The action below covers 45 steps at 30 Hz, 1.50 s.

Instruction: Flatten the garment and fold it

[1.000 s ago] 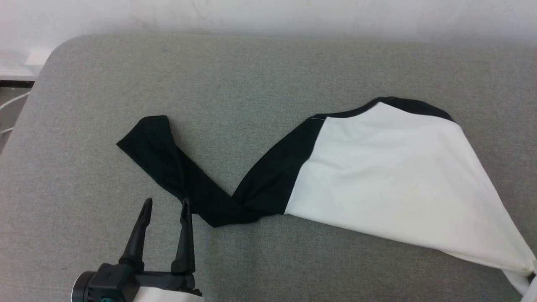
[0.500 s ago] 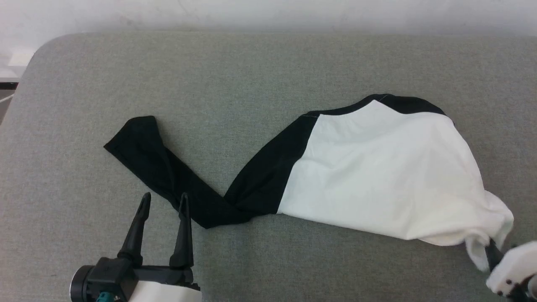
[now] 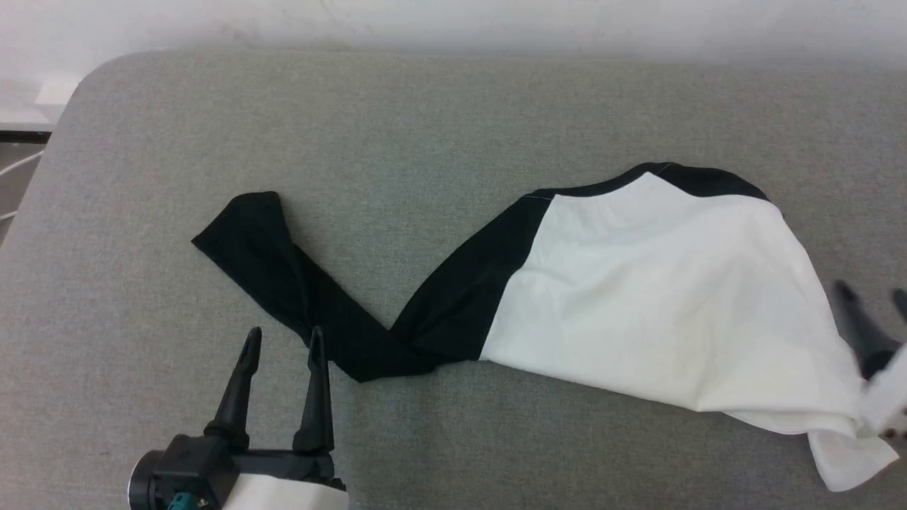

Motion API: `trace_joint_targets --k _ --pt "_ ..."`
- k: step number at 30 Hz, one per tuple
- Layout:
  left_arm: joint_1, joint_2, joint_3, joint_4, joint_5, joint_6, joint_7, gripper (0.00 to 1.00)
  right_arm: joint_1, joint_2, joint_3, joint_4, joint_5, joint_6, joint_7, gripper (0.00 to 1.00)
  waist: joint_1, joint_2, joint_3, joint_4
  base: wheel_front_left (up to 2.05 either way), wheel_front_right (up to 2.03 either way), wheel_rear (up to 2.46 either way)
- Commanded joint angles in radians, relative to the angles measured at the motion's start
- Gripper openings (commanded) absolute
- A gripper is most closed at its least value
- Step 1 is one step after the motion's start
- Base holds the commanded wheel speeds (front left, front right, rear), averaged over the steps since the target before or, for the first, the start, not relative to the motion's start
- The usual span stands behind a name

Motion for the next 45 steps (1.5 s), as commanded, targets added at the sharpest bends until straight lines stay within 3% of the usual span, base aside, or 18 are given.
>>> trace_joint_targets --k 1,7,15,22,23,25,30,34,41,45 --pt "-0.015 -0.002 -0.003 0.001 -0.004 0.004 -0.005 1.00 -0.023 0.001 0.034 -0.002 -0.004 0.005 0.014 1.00 0.0000 0.0000 0.004 0.005 0.00 0.00 0.00" --pt "-0.036 -0.002 -0.013 0.001 -0.008 0.000 -0.005 1.00 -0.125 -0.022 0.208 0.103 -0.046 0.005 0.045 1.00 0.0000 0.0000 0.029 0.025 0.00 0.00 0.00" --pt "-0.062 -0.002 -0.027 0.012 -0.022 -0.002 -0.005 1.00 -0.260 -0.072 0.393 0.416 -0.108 0.005 0.094 1.00 0.0000 0.0000 0.062 0.076 0.00 0.00 0.00" --pt "-0.079 -0.002 -0.038 0.017 -0.033 0.000 -0.005 1.00 -0.323 -0.050 0.417 0.671 -0.187 0.005 0.090 1.00 0.0000 0.0000 0.083 0.128 0.00 0.00 0.00" --pt "-0.081 -0.002 -0.039 0.018 -0.035 0.000 -0.005 1.00 -0.329 -0.048 0.416 0.702 -0.204 0.005 0.080 0.82 0.0000 0.0000 0.085 0.136 0.00 0.00 0.00" --pt "-0.085 -0.002 -0.040 0.020 -0.039 0.001 -0.005 1.00 -0.340 -0.041 0.407 0.754 -0.229 0.005 0.046 0.00 0.0000 0.0000 0.086 0.149 0.00 0.00 0.00" --pt "-0.073 -0.002 -0.031 0.026 -0.040 0.005 -0.005 1.00 -0.372 -0.017 0.396 0.819 -0.215 0.005 -0.018 0.00 0.0000 0.0000 0.062 0.152 0.00 0.00 0.00" --pt "-0.054 -0.002 -0.027 0.030 -0.040 0.006 -0.005 1.00 -0.407 0.002 0.422 0.790 -0.119 0.005 -0.040 0.00 0.0000 0.0000 0.032 0.139 0.00 0.00 0.00" --pt "-0.046 -0.002 -0.036 0.031 -0.044 0.003 -0.005 1.00 -0.451 0.012 0.618 0.708 0.086 0.005 -0.048 0.00 0.0000 0.0000 0.017 0.124 0.00 0.00 0.00" --pt "-0.049 -0.002 -0.041 0.033 -0.047 0.000 -0.005 1.00 -0.459 0.012 0.708 0.784 0.167 0.005 -0.118 0.00 0.0000 0.0000 0.024 0.128 0.00 0.00 0.00"
